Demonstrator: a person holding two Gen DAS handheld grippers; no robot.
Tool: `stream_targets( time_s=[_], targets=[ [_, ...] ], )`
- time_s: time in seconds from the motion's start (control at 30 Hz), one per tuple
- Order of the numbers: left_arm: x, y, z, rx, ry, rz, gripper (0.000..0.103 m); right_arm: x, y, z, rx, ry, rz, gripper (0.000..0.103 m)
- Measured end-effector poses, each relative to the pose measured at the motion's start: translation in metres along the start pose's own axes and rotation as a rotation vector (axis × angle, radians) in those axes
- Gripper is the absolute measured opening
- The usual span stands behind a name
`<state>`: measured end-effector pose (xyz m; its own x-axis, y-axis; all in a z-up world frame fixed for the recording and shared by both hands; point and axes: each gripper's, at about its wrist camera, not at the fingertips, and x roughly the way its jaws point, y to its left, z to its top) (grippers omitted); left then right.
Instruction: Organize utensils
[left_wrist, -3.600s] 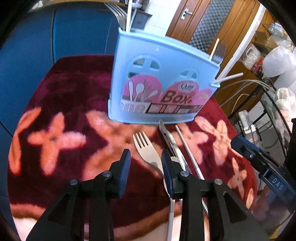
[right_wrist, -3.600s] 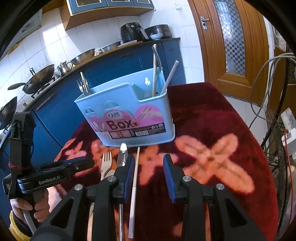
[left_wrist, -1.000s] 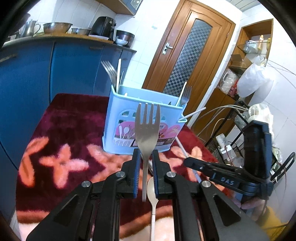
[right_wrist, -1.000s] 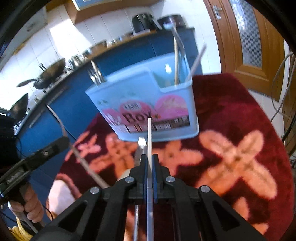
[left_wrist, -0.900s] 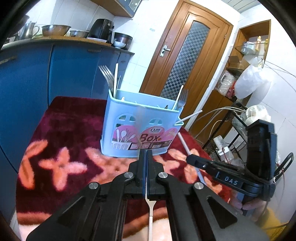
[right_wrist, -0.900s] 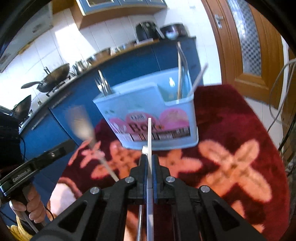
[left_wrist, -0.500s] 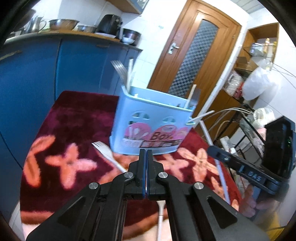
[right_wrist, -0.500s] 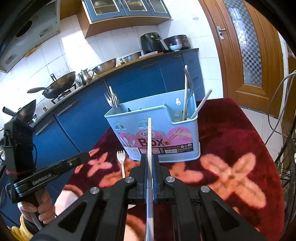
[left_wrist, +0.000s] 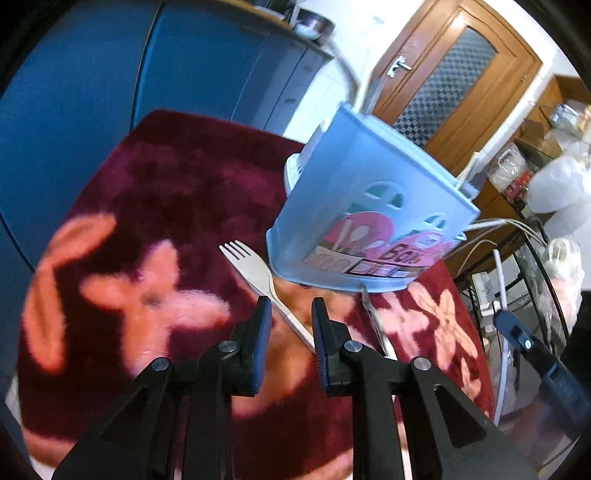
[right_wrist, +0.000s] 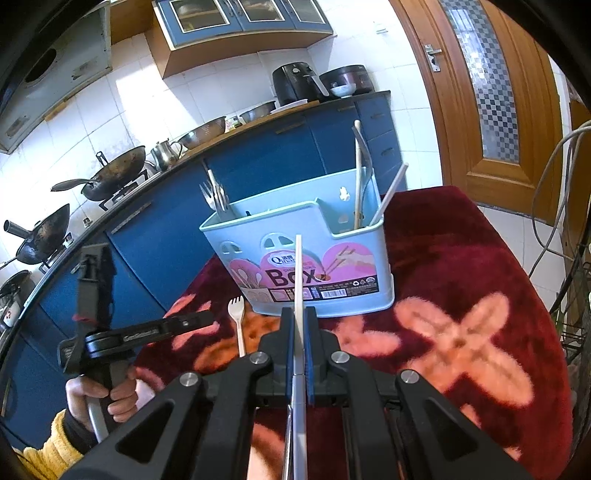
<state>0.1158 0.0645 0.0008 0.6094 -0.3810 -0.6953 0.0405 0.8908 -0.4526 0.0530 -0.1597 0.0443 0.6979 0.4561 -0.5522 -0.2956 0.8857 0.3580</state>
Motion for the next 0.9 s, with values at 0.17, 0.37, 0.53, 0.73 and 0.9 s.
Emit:
stream_targets(
  time_s=[0.17, 0.37, 0.53, 0.73, 0.9],
  targets=[
    [0.020, 0.007, 0.007, -0.038, 0.013, 0.026, 0.021, 0.004, -0.006, -0.001, 0.009, 0.004, -0.003, 0.006],
    [0.046, 0.012, 0.014, -0.039, 0.069, 0.069, 0.021, 0.010, -0.013, 0.000, 0.023, 0.008, -0.004, 0.006],
    [0.054, 0.015, 0.019, -0.043, 0.073, 0.057, 0.021, 0.013, -0.017, -0.001, 0.025, 0.012, -0.008, 0.006],
    [0.058, 0.017, 0.019, -0.065, 0.056, 0.020, 0.006, 0.014, -0.019, -0.001, 0.031, 0.012, 0.000, 0.006],
    [0.047, 0.020, 0.014, -0.080, 0.028, 0.001, 0.004, 0.010, -0.017, 0.001, 0.021, 0.003, -0.002, 0.006]
  ],
)
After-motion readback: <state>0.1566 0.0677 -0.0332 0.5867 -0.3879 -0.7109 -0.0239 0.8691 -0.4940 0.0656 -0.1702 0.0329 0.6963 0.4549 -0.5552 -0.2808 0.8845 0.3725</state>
